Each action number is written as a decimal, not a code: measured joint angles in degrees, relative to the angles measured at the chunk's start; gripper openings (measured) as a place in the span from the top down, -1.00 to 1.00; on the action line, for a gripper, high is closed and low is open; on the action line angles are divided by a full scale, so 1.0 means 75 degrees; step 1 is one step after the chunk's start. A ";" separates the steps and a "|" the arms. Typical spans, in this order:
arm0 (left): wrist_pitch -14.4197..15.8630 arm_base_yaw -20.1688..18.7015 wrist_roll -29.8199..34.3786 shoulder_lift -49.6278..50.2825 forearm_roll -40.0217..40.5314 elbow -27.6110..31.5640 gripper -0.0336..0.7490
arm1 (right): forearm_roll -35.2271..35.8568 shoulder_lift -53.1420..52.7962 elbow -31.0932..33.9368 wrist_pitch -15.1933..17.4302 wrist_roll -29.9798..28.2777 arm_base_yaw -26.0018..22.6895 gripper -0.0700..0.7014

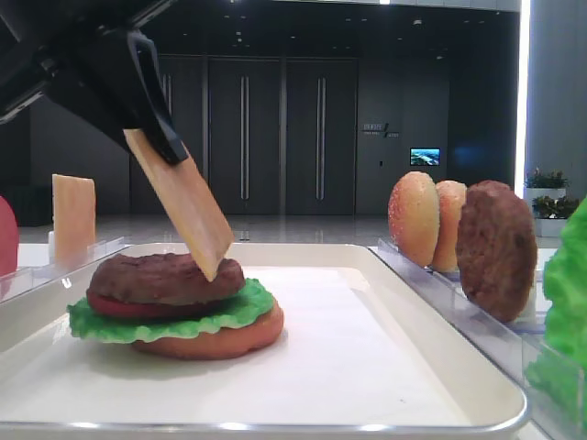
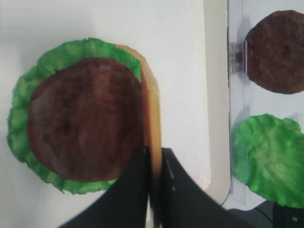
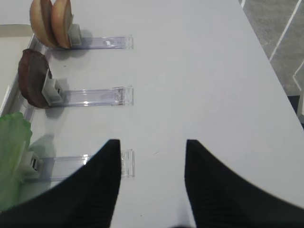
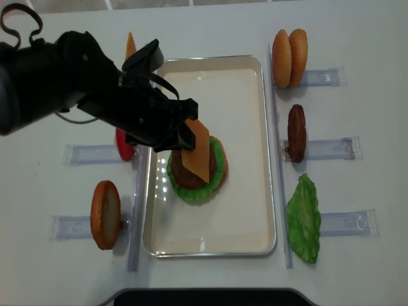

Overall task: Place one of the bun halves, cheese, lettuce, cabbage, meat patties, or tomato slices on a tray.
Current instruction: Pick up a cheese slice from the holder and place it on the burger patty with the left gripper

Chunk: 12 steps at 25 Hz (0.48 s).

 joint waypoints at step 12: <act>0.0144 0.0000 0.0018 0.0419 0.0152 0.0003 0.81 | 0.0000 0.0000 0.0000 0.0000 0.0000 0.0000 0.02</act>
